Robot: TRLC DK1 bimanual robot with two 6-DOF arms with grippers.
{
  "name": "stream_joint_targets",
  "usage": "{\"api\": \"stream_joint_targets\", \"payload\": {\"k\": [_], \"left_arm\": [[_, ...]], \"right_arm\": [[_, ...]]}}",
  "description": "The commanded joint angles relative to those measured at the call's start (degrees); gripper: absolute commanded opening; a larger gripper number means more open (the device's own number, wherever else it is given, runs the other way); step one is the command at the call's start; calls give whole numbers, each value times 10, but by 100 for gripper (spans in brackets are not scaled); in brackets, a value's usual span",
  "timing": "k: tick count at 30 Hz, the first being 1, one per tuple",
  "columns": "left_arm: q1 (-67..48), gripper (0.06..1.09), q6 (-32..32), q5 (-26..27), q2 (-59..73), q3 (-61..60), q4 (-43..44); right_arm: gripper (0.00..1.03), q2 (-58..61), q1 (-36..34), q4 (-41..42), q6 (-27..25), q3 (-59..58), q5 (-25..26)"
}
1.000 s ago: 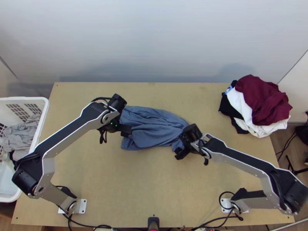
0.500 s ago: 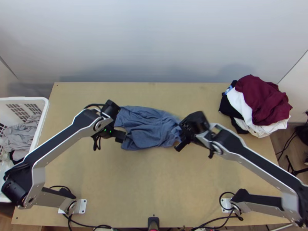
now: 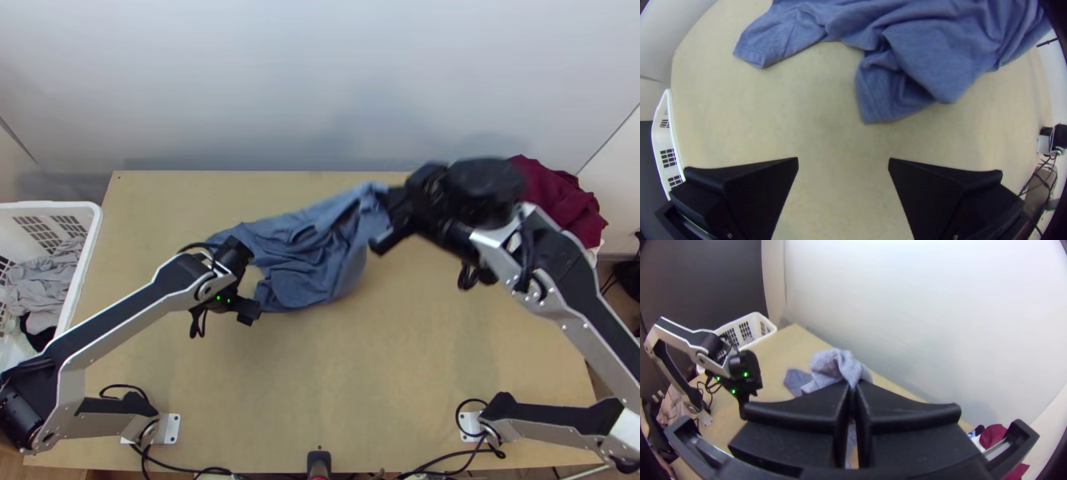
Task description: Fold the t-shirt
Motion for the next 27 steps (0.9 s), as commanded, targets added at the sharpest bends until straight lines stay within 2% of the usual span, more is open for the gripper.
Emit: {"api": "stream_joint_targets", "payload": {"k": [1,7,13,17,24,27], "left_arm": [[-30,104,8,2,-15,-22,16],[-33,104,-11,5,-18,-9,51],[-125,104,-21,-6,-22,-59,138],[-197,104,1,-30,-29,-76,179],[-263,104,69,-70,-53,-117,373],[-262,104,115,-112,-30,-124,466]], "right_arm": [[3,53,-14,20,13,125,0],[3,75,-14,31,17,154,2],[3,76,-13,30,25,148,2],[3,74,-13,22,29,143,2],[3,68,-13,-1,38,143,2],[3,63,-11,-8,45,140,2]]}}
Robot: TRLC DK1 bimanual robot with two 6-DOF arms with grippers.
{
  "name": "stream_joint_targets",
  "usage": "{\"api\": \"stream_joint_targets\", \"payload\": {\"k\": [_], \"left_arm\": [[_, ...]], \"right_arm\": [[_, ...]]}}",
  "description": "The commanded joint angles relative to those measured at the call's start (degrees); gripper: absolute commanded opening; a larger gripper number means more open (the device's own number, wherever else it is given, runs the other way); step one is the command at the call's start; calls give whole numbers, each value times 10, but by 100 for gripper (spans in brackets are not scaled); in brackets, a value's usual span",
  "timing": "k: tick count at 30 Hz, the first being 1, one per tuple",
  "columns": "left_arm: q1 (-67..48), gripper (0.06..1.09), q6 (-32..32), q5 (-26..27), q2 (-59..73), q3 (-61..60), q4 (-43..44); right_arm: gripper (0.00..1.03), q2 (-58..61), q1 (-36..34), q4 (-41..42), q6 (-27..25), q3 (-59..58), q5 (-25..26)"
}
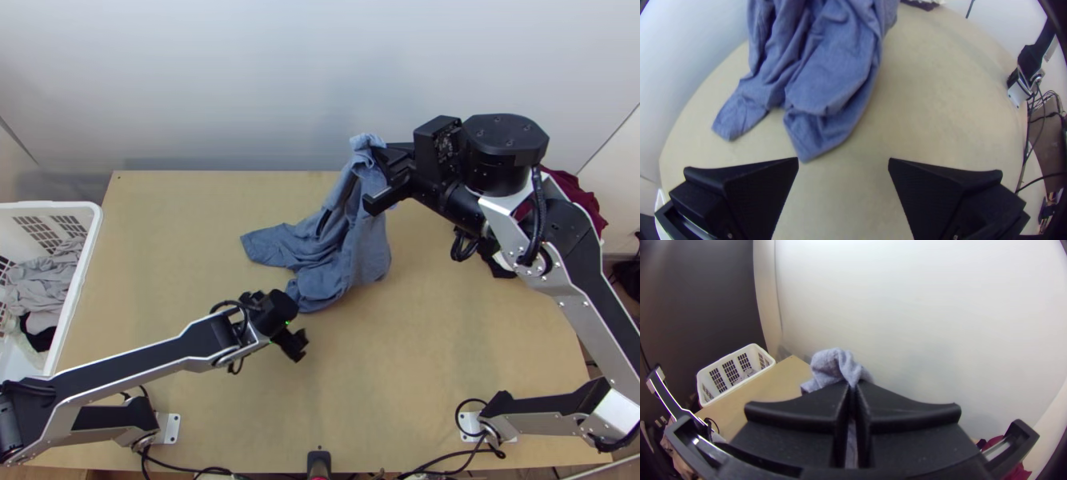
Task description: Fold the t-shirt
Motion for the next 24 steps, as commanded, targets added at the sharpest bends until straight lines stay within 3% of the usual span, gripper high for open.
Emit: {"api": "stream_joint_targets", "payload": {"k": [1,8,19,20,21,22,24], "left_arm": [[-35,104,82,-70,21,-26,187],[-37,103,169,-117,96,-47,288],[-31,103,162,-156,223,46,322],[-29,99,165,-156,229,49,323],[-28,87,171,-155,234,53,322],[-28,64,184,-154,240,55,321],[-31,9,211,-153,253,57,320]], "right_arm": [[3,-10,2,-16,11,-5,0],[3,-20,0,-27,13,-6,1],[3,-15,-3,-27,12,6,2],[3,-14,-3,-27,12,7,2],[3,-13,-3,-27,12,9,2],[3,-13,-2,-27,12,11,2],[3,-13,-3,-28,12,13,3]]}}
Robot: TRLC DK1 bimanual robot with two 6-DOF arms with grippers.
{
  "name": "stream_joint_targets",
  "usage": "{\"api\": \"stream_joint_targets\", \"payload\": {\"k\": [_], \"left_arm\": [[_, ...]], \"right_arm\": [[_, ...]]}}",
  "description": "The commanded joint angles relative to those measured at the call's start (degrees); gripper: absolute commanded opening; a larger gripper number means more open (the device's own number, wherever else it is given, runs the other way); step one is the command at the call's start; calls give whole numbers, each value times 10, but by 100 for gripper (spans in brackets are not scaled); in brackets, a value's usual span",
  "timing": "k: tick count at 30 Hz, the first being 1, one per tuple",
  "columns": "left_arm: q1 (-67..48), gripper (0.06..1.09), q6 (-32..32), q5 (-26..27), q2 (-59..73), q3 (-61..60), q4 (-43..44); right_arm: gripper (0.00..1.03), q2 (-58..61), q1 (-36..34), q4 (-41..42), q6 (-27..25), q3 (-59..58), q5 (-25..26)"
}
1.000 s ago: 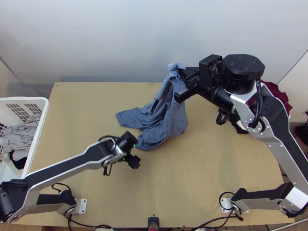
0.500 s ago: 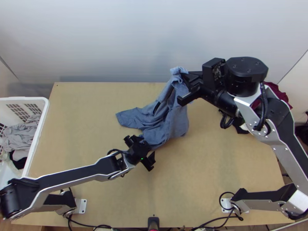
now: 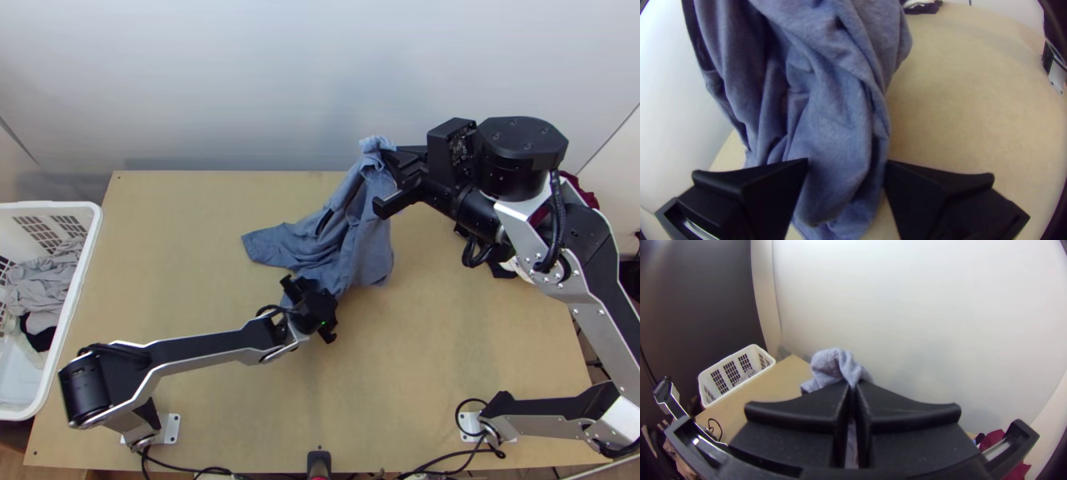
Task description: Fold the t-shirt
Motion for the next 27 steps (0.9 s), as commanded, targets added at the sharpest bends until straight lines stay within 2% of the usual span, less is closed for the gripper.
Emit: {"api": "stream_joint_targets", "payload": {"k": [1,4,7,11,16,21,25,27], "left_arm": [[3,9,41,-9,56,27,6],[14,9,36,16,31,1,7],[39,9,4,53,-22,-15,-33],[79,9,-39,97,-126,-14,-156],[116,9,-77,189,-300,-5,-295],[213,9,-127,317,-405,74,-413],[414,9,-158,474,-412,103,-419],[507,9,-158,526,-381,103,-418]], "right_arm": [[3,3,-1,-1,0,11,1],[3,3,-6,-1,0,12,1],[3,3,-10,0,0,11,2],[3,3,-16,-1,-1,10,2],[3,-1,-19,-1,-1,11,2],[3,-5,-20,-12,-2,12,1],[3,-6,-20,-15,-2,13,1],[3,-6,-20,-15,-2,14,1]]}}
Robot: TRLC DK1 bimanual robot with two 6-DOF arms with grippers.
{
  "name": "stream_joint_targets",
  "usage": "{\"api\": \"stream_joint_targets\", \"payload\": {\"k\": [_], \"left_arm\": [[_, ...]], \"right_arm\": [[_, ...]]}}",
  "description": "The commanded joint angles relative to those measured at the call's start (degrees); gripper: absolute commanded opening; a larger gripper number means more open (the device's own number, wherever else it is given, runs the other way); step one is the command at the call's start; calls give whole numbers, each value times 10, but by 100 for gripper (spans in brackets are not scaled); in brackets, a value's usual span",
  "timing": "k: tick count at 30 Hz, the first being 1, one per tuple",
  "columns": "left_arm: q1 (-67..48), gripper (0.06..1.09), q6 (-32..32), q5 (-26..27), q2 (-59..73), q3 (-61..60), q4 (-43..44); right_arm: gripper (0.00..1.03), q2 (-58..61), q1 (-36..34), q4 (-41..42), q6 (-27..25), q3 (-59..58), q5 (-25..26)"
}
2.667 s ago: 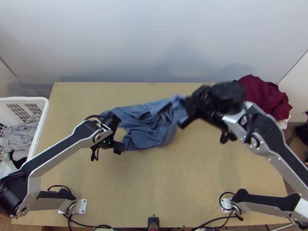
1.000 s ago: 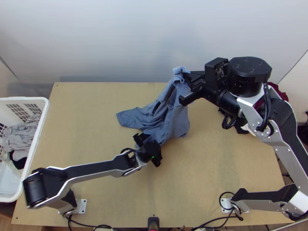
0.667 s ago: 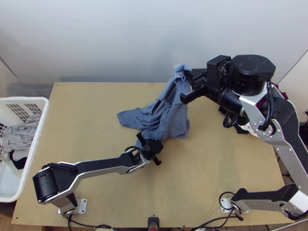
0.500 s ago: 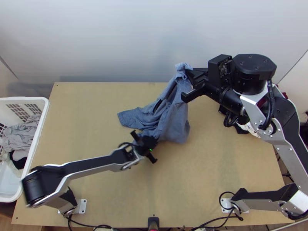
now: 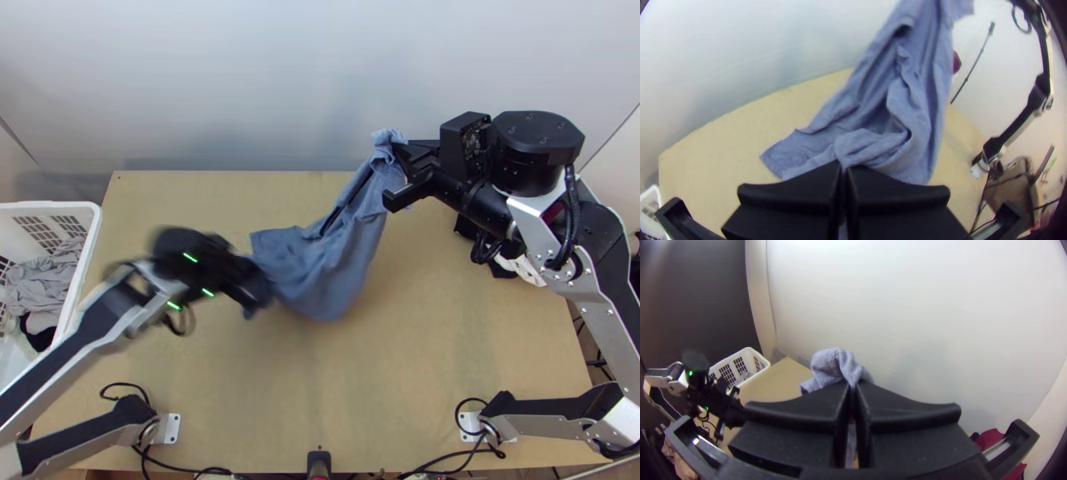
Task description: Fold the t-shirt
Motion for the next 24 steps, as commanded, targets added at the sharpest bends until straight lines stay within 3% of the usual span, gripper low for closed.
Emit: {"api": "stream_joint_targets", "payload": {"k": [1,4,9,10,13,14,15,24], "left_arm": [[277,9,-36,194,1,36,-46],[358,9,-35,221,83,27,-42],[398,10,-39,234,180,12,-38],[399,19,-49,239,195,11,-42],[379,83,-46,247,222,12,-80],[368,97,-44,247,221,7,-85],[358,101,-40,247,215,-1,-85],[254,102,-31,247,141,-49,-94]], "right_arm": [[3,-1,-1,-4,0,4,0],[3,0,-3,-4,0,5,0],[3,0,-5,-4,0,2,0],[3,0,-5,-4,0,-1,0],[3,1,-4,-4,1,-8,0],[3,1,-4,-4,2,-9,0],[3,1,-4,-4,2,-9,0],[3,-2,-2,-4,4,-18,-1]]}}
